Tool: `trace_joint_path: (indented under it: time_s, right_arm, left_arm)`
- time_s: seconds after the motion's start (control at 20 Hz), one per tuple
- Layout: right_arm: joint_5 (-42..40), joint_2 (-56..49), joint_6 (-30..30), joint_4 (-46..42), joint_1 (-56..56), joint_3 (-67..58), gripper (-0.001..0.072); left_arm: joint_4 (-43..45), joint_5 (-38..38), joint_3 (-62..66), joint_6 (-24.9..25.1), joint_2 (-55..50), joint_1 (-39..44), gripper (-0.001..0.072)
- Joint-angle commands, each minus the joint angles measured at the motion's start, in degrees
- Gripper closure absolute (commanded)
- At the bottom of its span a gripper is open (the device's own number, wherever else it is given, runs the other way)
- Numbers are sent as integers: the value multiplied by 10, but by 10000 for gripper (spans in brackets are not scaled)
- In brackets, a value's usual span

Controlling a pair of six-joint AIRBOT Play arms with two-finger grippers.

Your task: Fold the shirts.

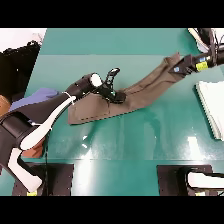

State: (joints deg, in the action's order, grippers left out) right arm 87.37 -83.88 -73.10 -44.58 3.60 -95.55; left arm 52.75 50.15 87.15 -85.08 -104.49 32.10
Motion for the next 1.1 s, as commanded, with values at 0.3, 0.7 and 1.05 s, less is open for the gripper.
trace_joint_path:
  time_s: [0.3, 0.7, 1.05]
  right_arm:
    - [-52, 7, -14, 45, 162, -41, 695]
    - [-150, -27, 11, 46, 294, -41, 695]
    - [-380, -180, 88, 45, 487, -42, 188]
  left_arm:
    - [8, -8, 11, 0, -10, 0, 684]
    - [107, 72, 12, 0, 166, -187, 684]
    - [191, 109, 12, 0, 314, -344, 683]
